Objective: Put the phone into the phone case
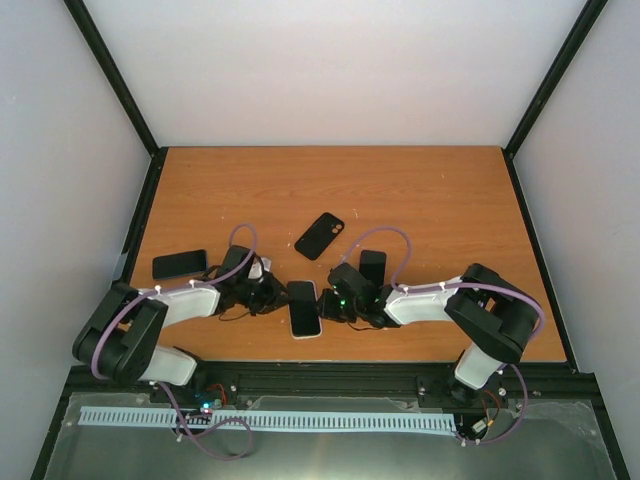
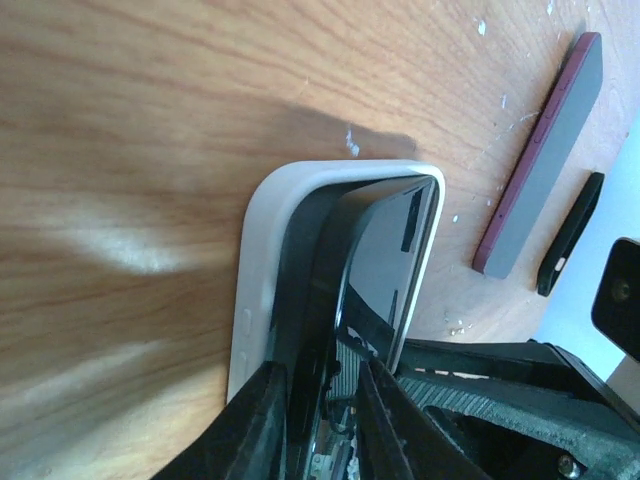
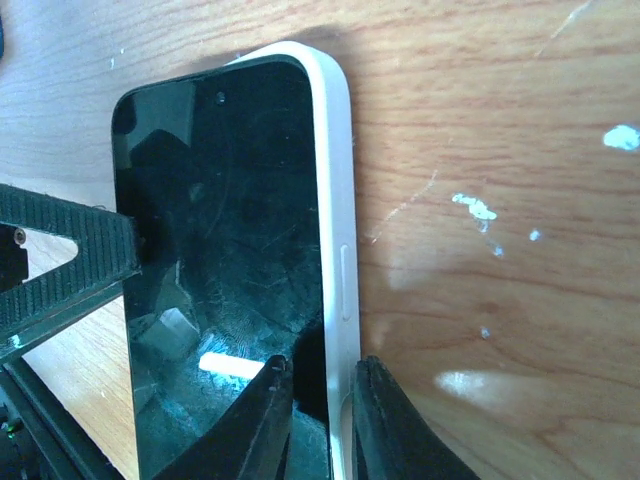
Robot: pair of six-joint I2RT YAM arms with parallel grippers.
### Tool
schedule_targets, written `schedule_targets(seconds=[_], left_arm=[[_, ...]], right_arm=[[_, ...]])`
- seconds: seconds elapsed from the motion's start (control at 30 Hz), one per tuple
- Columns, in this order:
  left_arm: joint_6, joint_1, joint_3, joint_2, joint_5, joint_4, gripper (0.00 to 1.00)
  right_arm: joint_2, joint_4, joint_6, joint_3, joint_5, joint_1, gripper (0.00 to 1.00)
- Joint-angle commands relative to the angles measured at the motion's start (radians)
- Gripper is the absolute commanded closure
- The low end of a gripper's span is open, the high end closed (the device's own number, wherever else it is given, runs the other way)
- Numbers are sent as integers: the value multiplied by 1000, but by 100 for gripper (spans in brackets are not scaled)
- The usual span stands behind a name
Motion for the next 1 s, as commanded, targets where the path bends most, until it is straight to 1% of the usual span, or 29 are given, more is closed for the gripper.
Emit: schedule_targets(seconds=[0.0, 0.13, 0.27, 0.43, 0.53, 0.63, 0.83, 0.97], left_arm=[[37, -17, 63, 8, -85, -64, 77], [64, -17, 61, -48, -145, -121, 68], [77, -17, 27, -109, -168, -130, 63], [85, -17, -4, -114, -143, -93, 62], [85, -17, -23, -98, -97, -28, 67], [73, -17, -30, -77, -62, 7, 72], [98, -17, -43, -52, -58, 21, 80], [102, -17, -62, -56, -57, 26, 83]], right_arm=[[2, 93, 22, -13, -15, 3, 81], [-21, 94, 9, -29, -20, 3, 75], [-25, 129, 7, -57, -24, 2, 72], [-14, 150, 16, -68, -21, 1, 71], [2, 165, 15, -60, -35, 1, 70], [15, 220, 8, -59, -64, 1, 69], [15, 296, 12, -62, -102, -8, 69], [23, 397, 38, -91, -145, -19, 69]])
